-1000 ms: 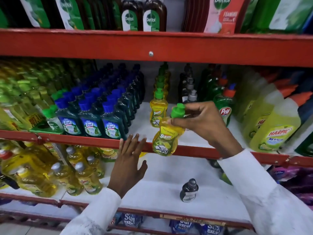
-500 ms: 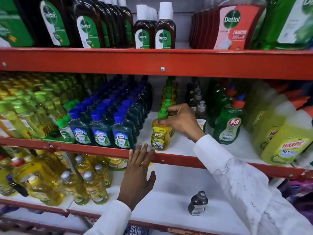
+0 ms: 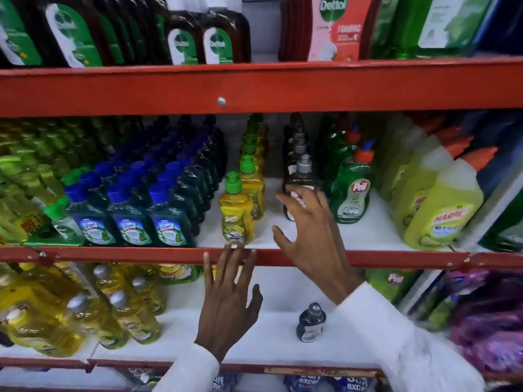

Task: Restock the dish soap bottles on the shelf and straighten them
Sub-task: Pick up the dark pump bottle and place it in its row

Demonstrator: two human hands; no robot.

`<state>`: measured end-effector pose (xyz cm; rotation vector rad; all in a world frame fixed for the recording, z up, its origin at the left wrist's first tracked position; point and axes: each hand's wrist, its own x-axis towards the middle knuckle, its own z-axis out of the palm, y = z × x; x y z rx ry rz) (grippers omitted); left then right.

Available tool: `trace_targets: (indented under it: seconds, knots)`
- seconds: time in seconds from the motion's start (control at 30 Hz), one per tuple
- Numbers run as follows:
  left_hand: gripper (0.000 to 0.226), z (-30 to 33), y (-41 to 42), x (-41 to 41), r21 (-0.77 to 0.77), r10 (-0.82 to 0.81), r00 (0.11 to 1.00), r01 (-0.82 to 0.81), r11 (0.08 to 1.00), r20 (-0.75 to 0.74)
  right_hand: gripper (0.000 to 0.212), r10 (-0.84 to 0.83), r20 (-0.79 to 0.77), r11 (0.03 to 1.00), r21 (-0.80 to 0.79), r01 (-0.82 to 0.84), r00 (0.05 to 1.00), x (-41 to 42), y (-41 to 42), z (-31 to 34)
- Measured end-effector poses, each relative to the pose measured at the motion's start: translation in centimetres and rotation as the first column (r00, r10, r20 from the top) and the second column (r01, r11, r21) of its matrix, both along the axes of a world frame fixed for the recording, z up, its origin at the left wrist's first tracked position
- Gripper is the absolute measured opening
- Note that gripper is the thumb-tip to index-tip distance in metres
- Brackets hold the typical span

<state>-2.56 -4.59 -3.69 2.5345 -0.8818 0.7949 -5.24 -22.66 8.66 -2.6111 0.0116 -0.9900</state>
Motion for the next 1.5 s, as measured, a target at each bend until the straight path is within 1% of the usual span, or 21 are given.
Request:
trace_targets:
  seconds: [0.07, 0.13, 0.23, 0.3, 0.37, 0.4, 0.5, 0.57, 0.63, 0.7, 0.77, 0.87, 0.97, 1.07, 1.17, 1.23, 1.37, 1.47, 1.5]
  knots:
    - [0.065, -0.1, -1.8, -0.2, -0.012, -0.035, 0.998, 0.036, 0.999, 0.054, 0.053, -0.058, 0.042, 0.995, -0.083, 0.061, 0.997, -2.4, -1.5, -2.6]
    - [0.068, 0.1, -3.3, -0.2, -0.01, -0.051, 0.997, 0.052, 0.999, 0.066, 0.047, -0.088, 0.063, 0.988, -0.121, 0.095, 0.994, -4.1, -3.2, -5.1]
    - [0.073, 0.0, -5.0, -0.1, 0.037, -0.054, 0.998, 0.053, 0.998, 0.032, 0.036, -0.083, 0.094, 0.989, -0.116, 0.094, 0.992, -6.1, -5.8, -9.2]
    - [0.075, -0.2, -5.4, 0.0, 0.071, -0.03, 0.999, 0.028, 0.997, 0.029, 0.03, -0.067, 0.064, 0.99, -0.12, 0.074, 0.996, -7.3, -7.0, -12.4]
    - [0.077, -0.6, -5.6, 0.0, 0.089, -0.011, 0.999, 0.008, 0.996, 0.038, 0.028, -0.045, -0.04, 0.996, -0.082, 0.041, 0.998, -8.2, -7.9, -15.9]
    - [0.077, -0.6, -5.6, 0.1, 0.089, -0.006, 0.999, 0.002, 0.996, 0.045, 0.031, -0.03, -0.123, 0.999, -0.021, 0.028, 0.992, -8.5, -8.0, -17.3]
    - [0.075, -0.4, -5.5, 0.6, 0.074, 0.0, 0.999, -0.003, 0.997, 0.052, 0.054, 0.024, -0.4, 0.968, 0.238, 0.078, 0.916, -8.1, -7.5, -20.0]
    - [0.073, -0.4, -5.6, 0.5, 0.069, -0.013, 1.0, 0.011, 0.998, 0.024, 0.063, 0.071, -0.509, 0.923, 0.36, 0.138, 0.858, -7.4, -7.4, -21.3]
    - [0.072, -0.2, -5.6, 0.5, 0.075, -0.02, 1.0, 0.02, 0.997, 0.004, 0.055, 0.095, -0.567, 0.905, 0.391, 0.166, 0.818, -6.6, -7.4, -22.0]
    - [0.072, -0.1, -5.5, 0.6, 0.066, -0.035, 0.999, 0.037, 0.997, -0.029, 0.038, 0.096, -0.577, 0.908, 0.384, 0.166, 0.811, -5.5, -7.6, -22.6]
    - [0.072, 1.3, -5.9, -0.4, 0.049, -0.012, 1.0, 0.012, 0.999, 0.003, 0.029, 0.121, -0.573, 0.912, 0.386, 0.137, 0.81, -5.1, -8.5, -21.5]
    - [0.073, 1.6, -5.9, -0.1, 0.047, -0.022, 0.998, 0.024, 0.999, -0.051, 0.027, 0.13, -0.616, 0.921, 0.365, 0.135, 0.777, -4.3, -8.7, -21.5]
    - [0.072, 1.1, -5.6, -0.6, 0.057, -0.024, 0.997, 0.029, 0.998, -0.079, 0.025, 0.147, -0.602, 0.92, 0.374, 0.115, 0.785, -5.4, -8.6, -20.8]
    - [0.069, 0.8, -5.0, -0.6, 0.053, -0.033, 0.996, 0.037, 0.998, -0.082, 0.027, 0.148, -0.5, 0.91, 0.407, 0.08, 0.853, -6.6, -8.0, -17.0]
    - [0.068, 0.8, -5.0, -0.7, 0.038, -0.031, 0.995, 0.034, 0.999, -0.091, 0.03, 0.165, -0.35, 0.867, 0.497, 0.033, 0.922, -8.0, -7.9, -10.9]
    - [0.067, 0.9, -5.2, -0.8, 0.018, -0.036, 0.995, 0.038, 0.999, -0.094, 0.033, 0.147, -0.243, 0.84, 0.543, 0.009, 0.959, -8.6, -8.0, -6.5]
    - [0.064, 1.0, -5.4, -0.9, -0.026, -0.045, 0.994, 0.043, 0.999, -0.097, 0.032, 0.133, -0.085, 0.825, 0.562, -0.063, 0.987, -8.5, -7.9, 1.2]
    - [0.066, 1.2, -5.4, -1.1, -0.029, -0.051, 0.994, 0.049, 0.998, -0.101, 0.032, 0.1, -0.037, 0.848, 0.527, -0.066, 0.994, -7.0, -7.7, 4.9]
    - [0.067, 1.3, -5.4, -1.1, -0.023, -0.056, 0.993, 0.054, 0.998, -0.108, 0.028, 0.083, -0.028, 0.857, 0.512, -0.057, 0.996, -6.2, -7.5, 5.8]
